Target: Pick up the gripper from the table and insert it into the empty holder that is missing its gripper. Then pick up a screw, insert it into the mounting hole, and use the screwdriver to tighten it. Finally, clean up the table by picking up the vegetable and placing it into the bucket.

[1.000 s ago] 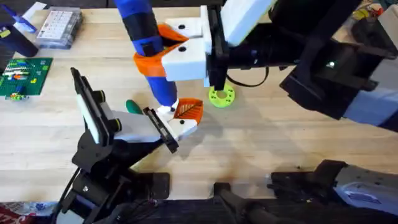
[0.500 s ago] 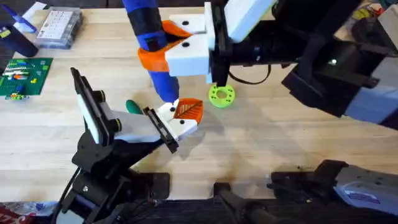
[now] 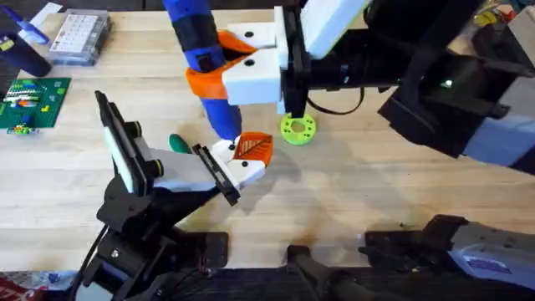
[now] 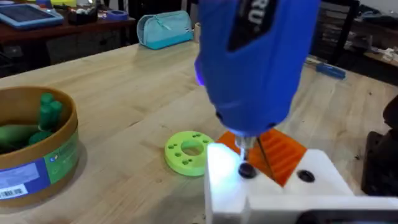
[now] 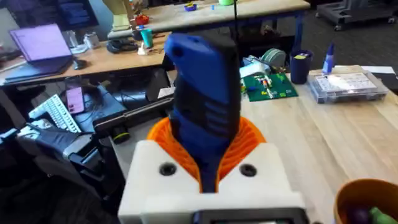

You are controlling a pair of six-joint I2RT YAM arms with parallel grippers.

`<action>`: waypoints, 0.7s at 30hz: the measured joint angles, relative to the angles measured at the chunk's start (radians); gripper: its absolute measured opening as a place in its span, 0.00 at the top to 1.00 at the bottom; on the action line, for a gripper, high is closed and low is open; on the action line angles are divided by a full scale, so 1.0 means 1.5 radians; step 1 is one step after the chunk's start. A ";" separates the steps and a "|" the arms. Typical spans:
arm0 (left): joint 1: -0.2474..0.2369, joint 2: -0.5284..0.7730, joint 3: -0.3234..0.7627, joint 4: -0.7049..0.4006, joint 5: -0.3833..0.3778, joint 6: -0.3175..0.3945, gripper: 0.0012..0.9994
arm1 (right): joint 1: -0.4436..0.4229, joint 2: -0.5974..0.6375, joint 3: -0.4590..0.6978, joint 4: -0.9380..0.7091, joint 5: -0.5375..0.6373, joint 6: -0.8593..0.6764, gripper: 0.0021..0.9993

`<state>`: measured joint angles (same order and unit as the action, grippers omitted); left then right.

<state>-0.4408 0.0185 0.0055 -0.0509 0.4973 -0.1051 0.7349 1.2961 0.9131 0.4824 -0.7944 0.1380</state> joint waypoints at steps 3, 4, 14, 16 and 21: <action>0.000 0.000 0.000 0.000 0.000 0.000 0.98 | 0.000 0.000 0.000 0.000 0.000 0.000 0.92; 0.000 0.000 0.000 0.000 0.000 0.000 0.98 | 0.000 0.000 0.000 0.000 0.000 0.000 0.92; 0.000 0.000 0.000 0.000 0.000 0.000 0.98 | 0.009 0.000 0.000 0.000 0.000 0.000 0.92; 0.000 0.000 0.000 0.000 0.000 0.000 0.98 | 0.009 0.000 0.000 0.000 0.000 0.000 0.92; 0.000 0.000 0.000 0.000 0.000 0.000 0.98 | 0.009 0.000 0.000 0.000 0.000 0.000 0.92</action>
<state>-0.4408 0.0185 0.0055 -0.0509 0.4973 -0.1055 0.7487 1.2961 0.9131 0.4820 -0.7944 0.1379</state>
